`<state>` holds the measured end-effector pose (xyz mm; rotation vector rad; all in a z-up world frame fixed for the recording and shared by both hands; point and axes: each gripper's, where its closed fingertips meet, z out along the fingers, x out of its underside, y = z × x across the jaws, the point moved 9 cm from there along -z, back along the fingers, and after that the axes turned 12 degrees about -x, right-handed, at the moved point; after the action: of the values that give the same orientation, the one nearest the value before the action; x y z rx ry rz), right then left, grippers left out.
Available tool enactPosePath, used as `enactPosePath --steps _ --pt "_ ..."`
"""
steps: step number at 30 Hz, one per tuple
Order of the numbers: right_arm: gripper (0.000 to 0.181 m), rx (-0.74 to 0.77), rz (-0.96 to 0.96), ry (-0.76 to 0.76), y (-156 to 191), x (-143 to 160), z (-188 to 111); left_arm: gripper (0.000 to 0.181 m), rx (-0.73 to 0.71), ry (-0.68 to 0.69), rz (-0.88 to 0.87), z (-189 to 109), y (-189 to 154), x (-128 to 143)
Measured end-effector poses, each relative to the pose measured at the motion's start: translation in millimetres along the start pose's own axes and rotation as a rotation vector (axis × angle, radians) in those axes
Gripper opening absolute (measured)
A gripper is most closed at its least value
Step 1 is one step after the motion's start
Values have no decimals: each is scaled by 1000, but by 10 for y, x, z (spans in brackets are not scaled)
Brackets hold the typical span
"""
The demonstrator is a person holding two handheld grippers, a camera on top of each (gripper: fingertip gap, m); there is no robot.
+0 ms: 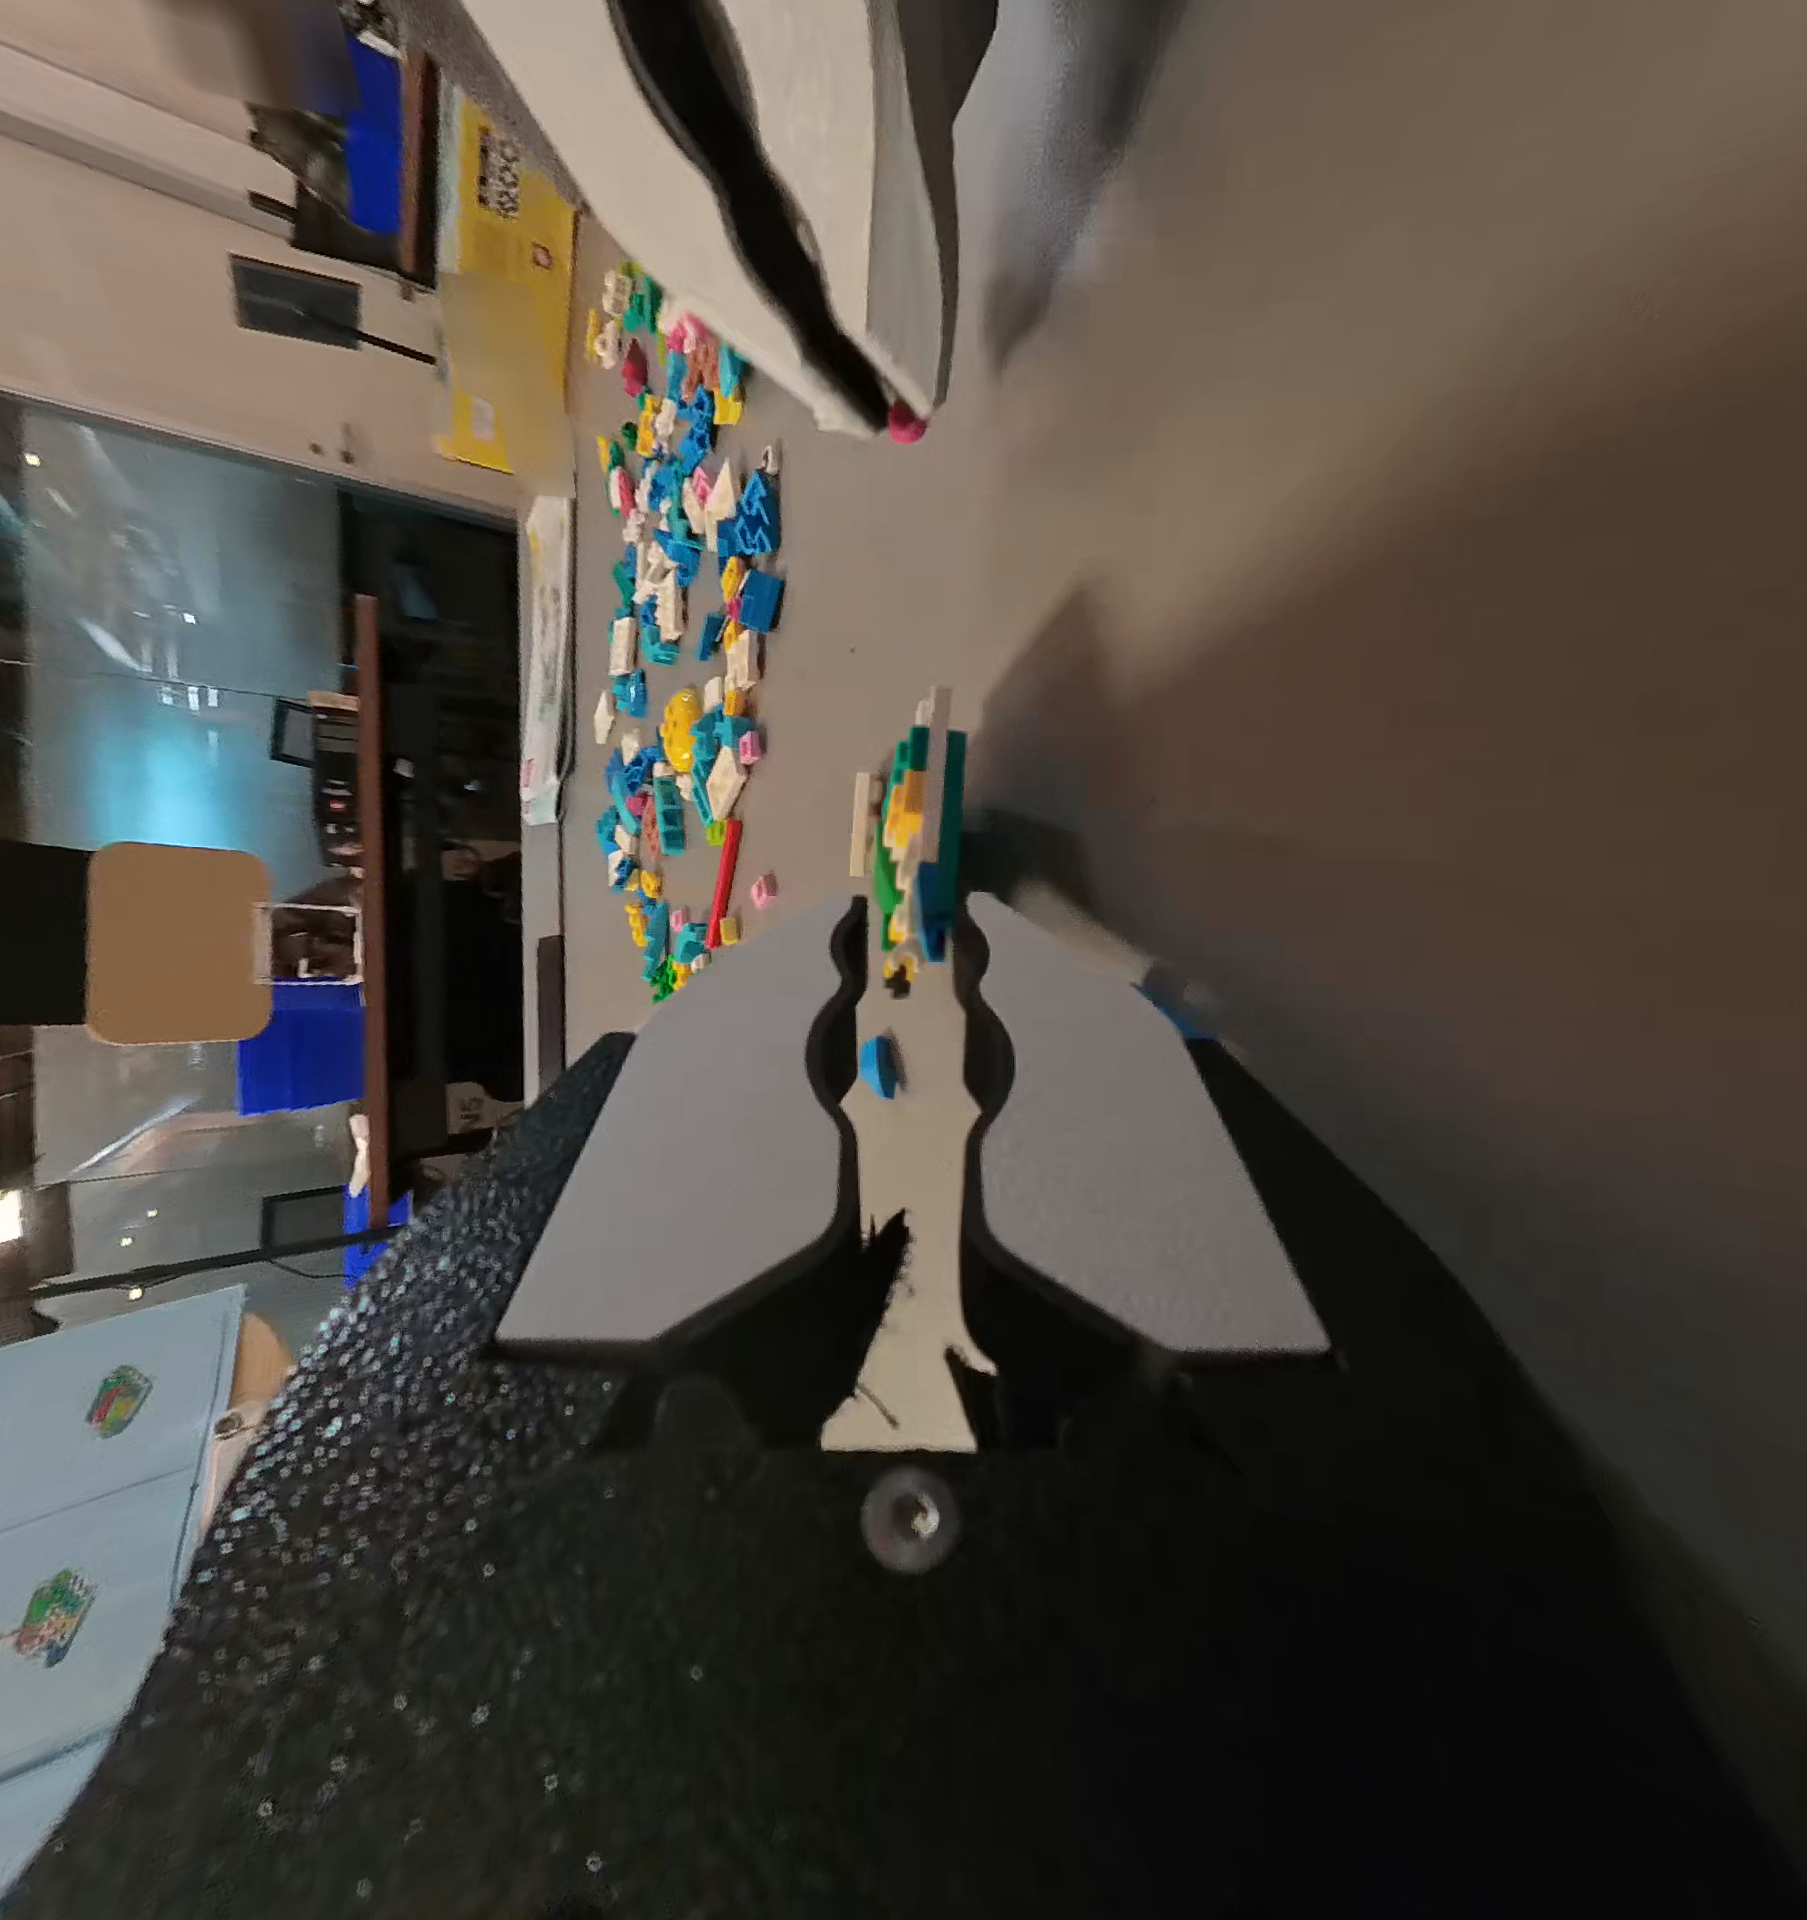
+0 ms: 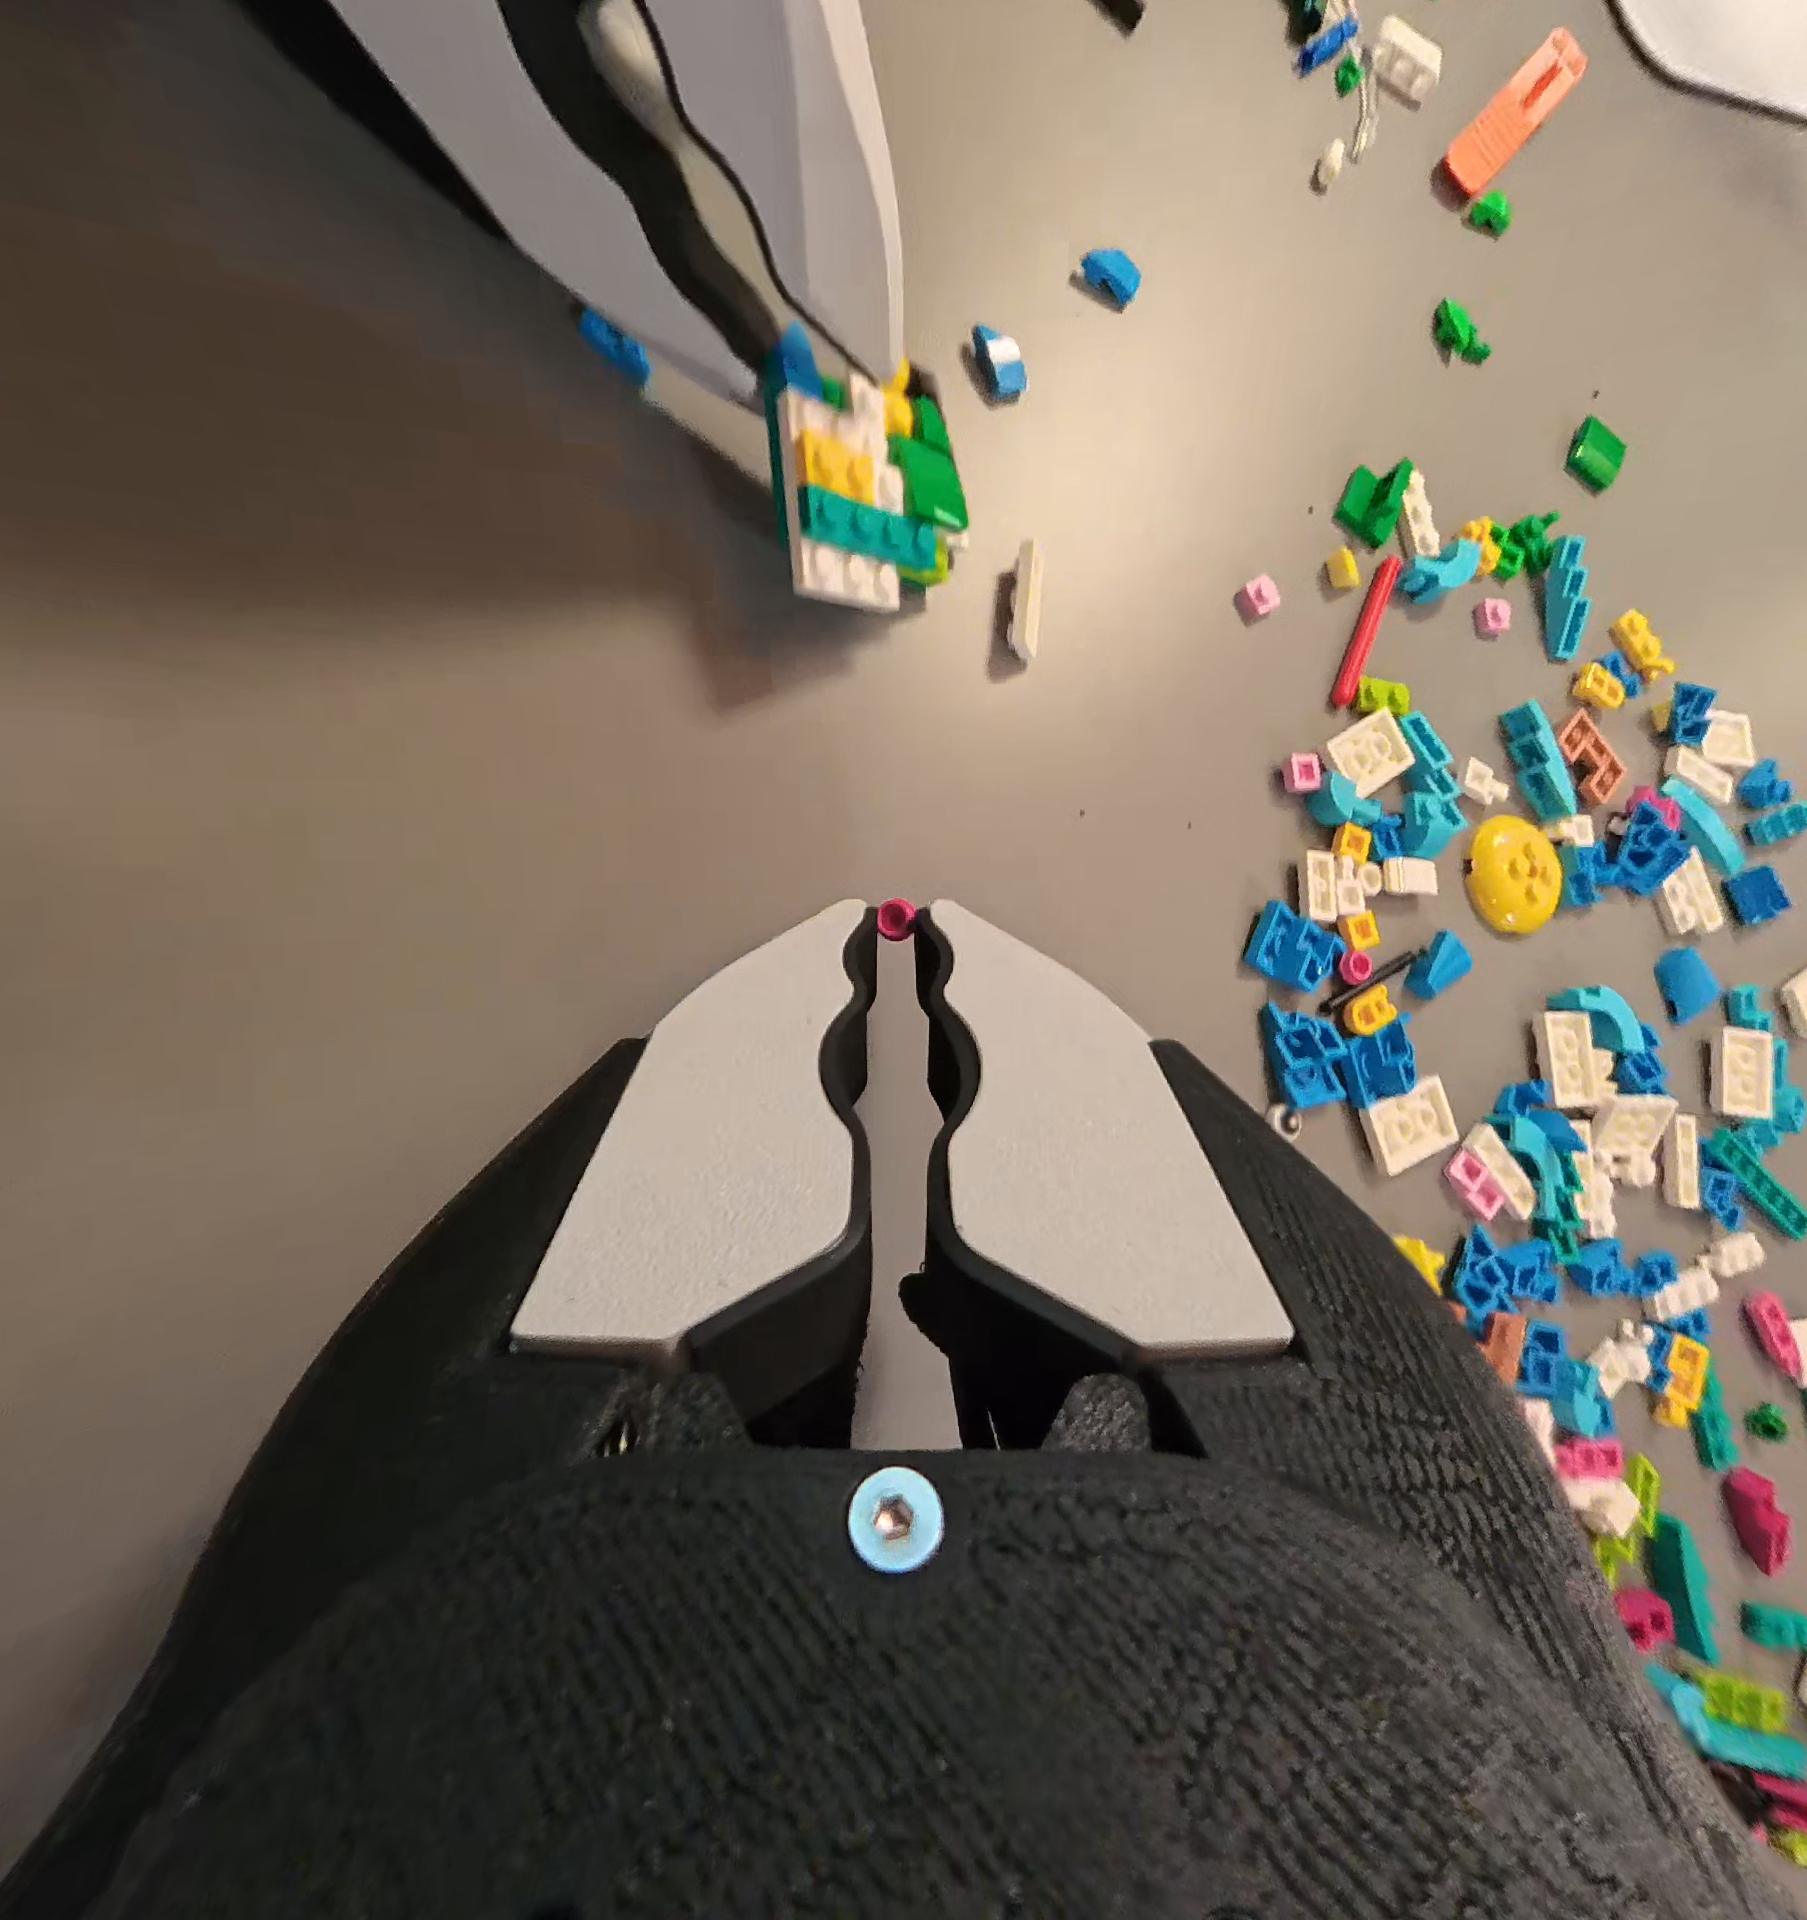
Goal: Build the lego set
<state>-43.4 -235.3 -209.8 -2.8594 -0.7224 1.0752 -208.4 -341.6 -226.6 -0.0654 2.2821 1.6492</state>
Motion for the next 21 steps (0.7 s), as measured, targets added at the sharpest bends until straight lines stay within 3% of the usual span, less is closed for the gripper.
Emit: enactPosePath --steps 9,13,15,18,21 --pt "5 165 -241 -146 75 -146 28 38 251 94 -306 -55 129 -17" --pt "5 271 -322 -260 99 -186 -21 37 296 26 -508 -100 243 63" --pt "5 320 -369 -304 127 -226 -39 33 305 -73 -675 -117 325 50" --pt "5 390 -486 -306 195 -307 -11 29 315 -199 -908 -109 416 -12" --pt "5 433 -605 -266 270 -373 65 28 322 -215 -1041 -59 423 -34"
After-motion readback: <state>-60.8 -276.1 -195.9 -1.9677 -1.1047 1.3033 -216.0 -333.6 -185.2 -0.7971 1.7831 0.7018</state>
